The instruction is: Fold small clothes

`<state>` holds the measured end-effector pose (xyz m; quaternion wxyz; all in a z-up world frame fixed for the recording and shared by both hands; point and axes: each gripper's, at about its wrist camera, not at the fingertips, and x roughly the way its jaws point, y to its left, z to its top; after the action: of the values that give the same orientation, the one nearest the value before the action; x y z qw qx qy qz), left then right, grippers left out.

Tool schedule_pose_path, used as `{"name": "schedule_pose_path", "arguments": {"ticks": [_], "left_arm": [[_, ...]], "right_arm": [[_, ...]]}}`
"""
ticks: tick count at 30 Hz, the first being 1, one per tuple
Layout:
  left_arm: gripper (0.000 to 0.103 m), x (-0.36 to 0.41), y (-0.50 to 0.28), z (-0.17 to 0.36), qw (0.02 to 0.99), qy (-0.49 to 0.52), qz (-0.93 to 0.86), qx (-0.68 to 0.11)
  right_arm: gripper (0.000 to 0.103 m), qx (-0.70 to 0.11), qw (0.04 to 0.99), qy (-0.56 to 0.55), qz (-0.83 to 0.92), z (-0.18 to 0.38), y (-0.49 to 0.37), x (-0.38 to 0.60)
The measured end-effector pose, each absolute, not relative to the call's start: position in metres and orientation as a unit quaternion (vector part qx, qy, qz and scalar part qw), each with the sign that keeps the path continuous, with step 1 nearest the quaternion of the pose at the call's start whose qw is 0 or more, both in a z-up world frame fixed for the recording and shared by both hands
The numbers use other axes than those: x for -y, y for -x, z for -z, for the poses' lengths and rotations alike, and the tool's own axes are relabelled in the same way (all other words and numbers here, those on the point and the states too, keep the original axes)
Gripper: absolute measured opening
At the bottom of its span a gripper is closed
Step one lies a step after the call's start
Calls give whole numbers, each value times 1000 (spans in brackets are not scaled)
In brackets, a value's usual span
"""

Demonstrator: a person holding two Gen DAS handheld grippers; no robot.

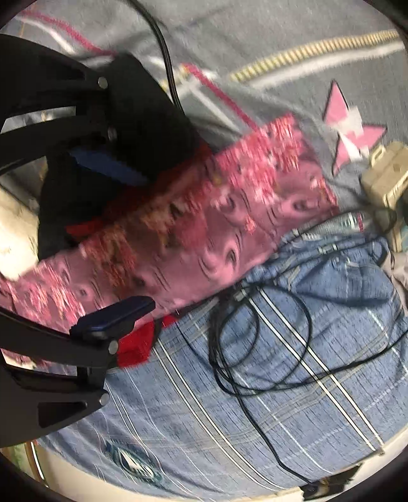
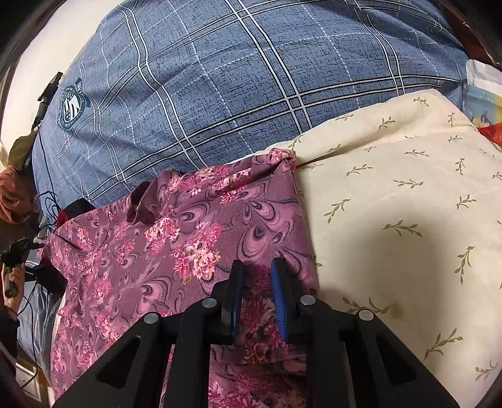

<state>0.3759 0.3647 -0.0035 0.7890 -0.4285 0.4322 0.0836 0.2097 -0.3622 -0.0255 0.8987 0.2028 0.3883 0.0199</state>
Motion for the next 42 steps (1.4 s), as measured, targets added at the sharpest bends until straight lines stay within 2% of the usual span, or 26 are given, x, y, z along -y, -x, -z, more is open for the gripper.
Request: {"name": "schedule_pose_path", "arguments": {"ticks": [2,3,4,6,11,15,23,26,32,39,41,42], "left_arm": [[70,-364,-383,1,791,443,-64,-417],[59,-360,-388,1,792,444,-61,-415],[33,-358,-390,1,792,447,-49,-413],[7,-355,-396,5,784,456,-34,-419],[7,-351,-376,-4,798,449,-38,-401],[7,-327,-349,-37,820,420,-15,-389],[7,-220,-313,-91,857,331,74,-389],[7,-168,-306,-96,865,293,97,-395],[7,-63,-306,-79,861,236,137,-429],[7,70,-312,-18,846,114,135,-503],[14,105,-306,2,839,55,126,-526],[25,114,-301,7,836,40,127,-532]], "right_arm": [[20,-388,898,-204,-20,26,-210,362],[20,-388,899,-204,-20,26,-210,362],[20,-388,899,-203,-20,26,-210,362],[20,-388,898,-204,-21,26,-210,362],[20,-387,898,-209,-23,26,-211,363],[20,-386,898,-211,-24,26,-210,364],[20,-383,897,-220,-28,26,-209,367],[20,-383,897,-221,-29,26,-209,367],[20,-380,896,-229,-32,27,-208,369],[20,-376,892,-247,-42,28,-207,374],[20,-375,891,-250,-44,29,-207,374],[20,-375,891,-252,-44,29,-207,375]]}}
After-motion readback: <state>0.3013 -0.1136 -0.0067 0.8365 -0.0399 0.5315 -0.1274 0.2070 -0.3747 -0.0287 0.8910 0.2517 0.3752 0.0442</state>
